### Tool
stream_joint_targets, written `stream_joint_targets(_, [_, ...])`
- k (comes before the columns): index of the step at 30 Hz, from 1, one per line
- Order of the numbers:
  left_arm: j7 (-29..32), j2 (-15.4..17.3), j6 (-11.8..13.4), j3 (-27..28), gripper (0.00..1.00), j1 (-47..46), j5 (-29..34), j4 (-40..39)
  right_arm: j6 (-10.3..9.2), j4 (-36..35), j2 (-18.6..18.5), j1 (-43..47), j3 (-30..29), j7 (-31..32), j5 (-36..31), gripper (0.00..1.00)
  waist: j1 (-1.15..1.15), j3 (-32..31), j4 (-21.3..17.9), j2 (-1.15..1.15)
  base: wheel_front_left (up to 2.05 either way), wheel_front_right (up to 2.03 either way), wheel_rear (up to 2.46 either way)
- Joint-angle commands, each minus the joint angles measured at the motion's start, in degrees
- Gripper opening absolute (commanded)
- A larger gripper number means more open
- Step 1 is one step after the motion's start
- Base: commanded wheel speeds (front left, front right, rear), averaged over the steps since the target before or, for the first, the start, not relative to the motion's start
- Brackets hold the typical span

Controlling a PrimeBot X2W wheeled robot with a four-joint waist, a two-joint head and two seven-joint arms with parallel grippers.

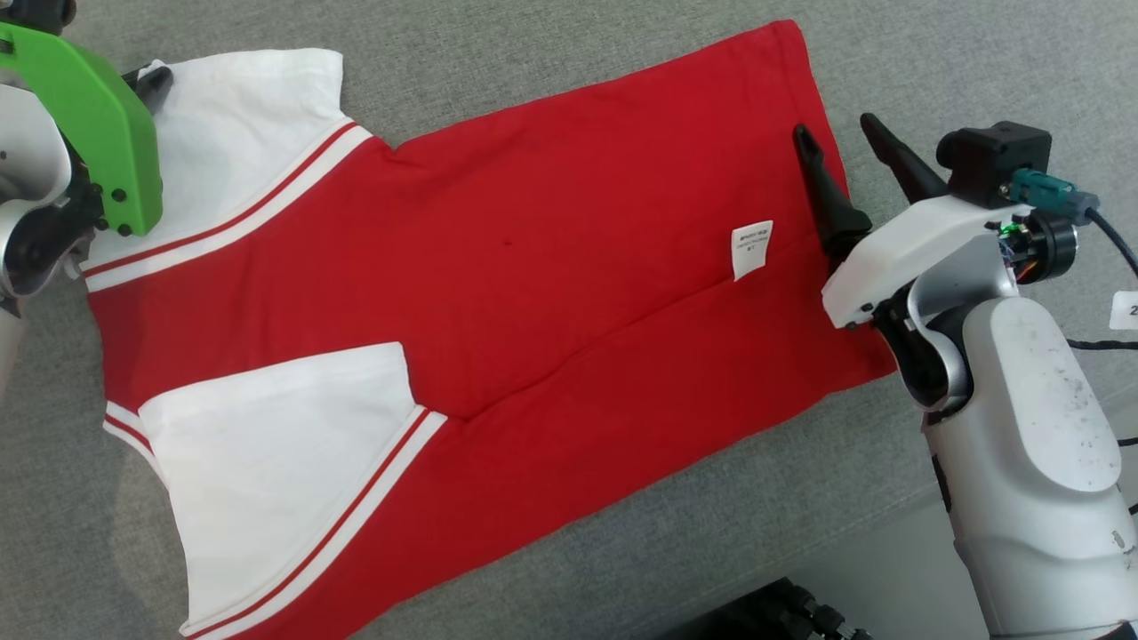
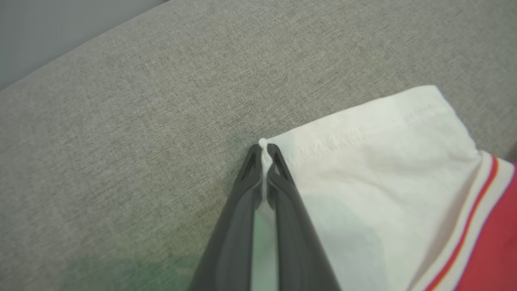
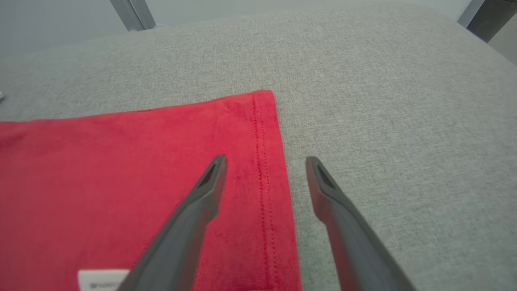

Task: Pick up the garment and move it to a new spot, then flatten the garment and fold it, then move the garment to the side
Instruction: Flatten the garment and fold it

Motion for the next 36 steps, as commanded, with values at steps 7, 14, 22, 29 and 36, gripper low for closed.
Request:
stream_joint_targets(7, [-4.64, -1.16, 0.36, 0.02, 0.0, -0.02, 1.35, -0.42, -0.06, 1.25, -3.54, -5.1, -0.78, 2.18, -1.98, 1.0, 0.0, -1.76, 2.59, 0.0, 0.0, 0.0, 0.0])
stream_joint_targets(14, [-8.22, -3.07, -0.07, -0.98, 0.0, -0.89, 1.1, -3.41, -0.06, 7.15, -6.9, -11.24, 0.14, 6.54, -3.46, 1.0, 0.0, -3.27, 6.1, 0.0, 0.0, 0.0, 0.0])
stream_joint_targets(22, [-12.62, -4.42, -0.21, -2.22, 0.0, 0.54, 0.49, -8.31, -0.07, 17.09, -9.62, -17.1, 0.67, 11.29, -4.04, 1.0, 0.0, -2.9, 9.75, 0.0, 0.0, 0.0, 0.0])
stream_joint_targets(29, [-14.83, -4.41, -0.27, -3.14, 0.0, 1.55, 0.19, -10.13, -0.06, 23.92, -10.33, -20.23, 3.22, 15.23, -1.95, 1.0, 0.0, -2.4, 11.2, 0.0, 0.0, 0.0, 0.0])
stream_joint_targets(36, [-16.36, -4.38, -0.28, -3.91, 0.0, 2.18, -0.07, -10.68, -0.03, 27.03, -11.03, -20.76, 6.64, 17.23, 1.65, 0.04, 0.0, -2.7, 11.54, 0.0, 0.0, 0.0, 0.0])
